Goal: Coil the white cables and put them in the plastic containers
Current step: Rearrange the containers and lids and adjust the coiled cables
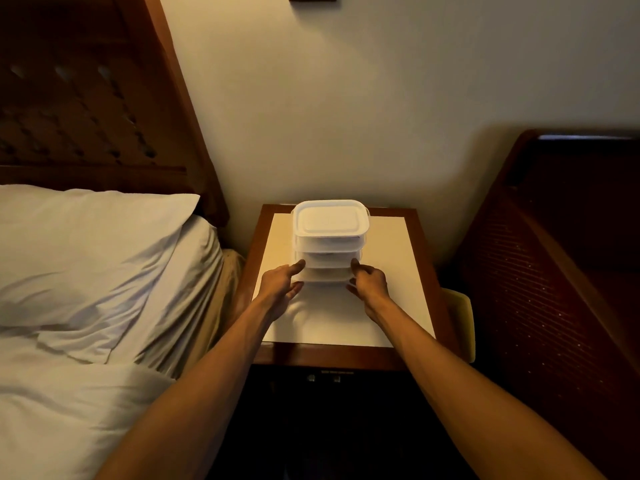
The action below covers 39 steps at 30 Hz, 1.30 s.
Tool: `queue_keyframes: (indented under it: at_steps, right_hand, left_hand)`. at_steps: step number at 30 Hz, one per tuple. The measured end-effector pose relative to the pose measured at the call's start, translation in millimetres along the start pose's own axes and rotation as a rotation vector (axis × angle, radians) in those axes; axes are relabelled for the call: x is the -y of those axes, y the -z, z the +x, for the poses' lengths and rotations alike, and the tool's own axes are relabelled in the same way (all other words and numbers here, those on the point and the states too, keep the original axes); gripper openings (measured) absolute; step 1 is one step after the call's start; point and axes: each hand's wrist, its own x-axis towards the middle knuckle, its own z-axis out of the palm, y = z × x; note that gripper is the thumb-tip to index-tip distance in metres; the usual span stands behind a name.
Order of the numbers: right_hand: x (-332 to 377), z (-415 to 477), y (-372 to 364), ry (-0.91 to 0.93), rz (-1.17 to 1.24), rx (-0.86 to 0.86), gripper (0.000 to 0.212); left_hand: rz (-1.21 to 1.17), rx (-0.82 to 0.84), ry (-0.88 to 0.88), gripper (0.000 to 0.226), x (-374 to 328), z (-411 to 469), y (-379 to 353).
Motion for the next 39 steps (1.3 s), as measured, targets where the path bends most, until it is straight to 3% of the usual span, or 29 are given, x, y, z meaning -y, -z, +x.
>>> queue_keyframes:
  at_steps: [5, 10, 15, 22, 27, 32, 39]
  right_hand:
    - [17.4, 32.5, -7.1, -0.044, 0.005, -0.001, 0.02]
    - [34.9, 68.3, -29.4, -0.057, -0.011, 0.024, 0.018]
    - [49.8, 105.8, -65.5, -0.046, -0.055, 0.043, 0.02]
    - [67.2, 160.0, -118.0, -0.024, -0.083, 0.046, 0.033]
    - [74.6, 185.5, -141.9, -0.01, -0.018, 0.084, 0.038]
    - [76.7, 193.7, -148.9, -0.027, 0.017, 0.098, 0.045]
    - [78.7, 190.8, -150.3, -0.033, 0.032, 0.097, 0.048]
  left_hand:
    - [0.038, -0.05, 0.017, 0.024, -19.1, 31.4, -14.9]
    - [0.053, -0.09, 0.024, 0.051, -42.7, 67.4, -17.6]
    - [0.052, -0.136, -0.016, 0.045, -72.0, 108.7, -11.5]
    - [0.046, -0.203, -0.07, 0.017, -106.2, 169.3, 1.5]
    - [0.019, -0.211, -0.082, 0.028, -121.9, 200.8, 9.7]
    - [0.003, -0.211, -0.095, 0.02, -126.5, 213.7, 10.2]
    - [0.045, -0.199, -0.108, 0.028, -126.8, 216.5, 12.3]
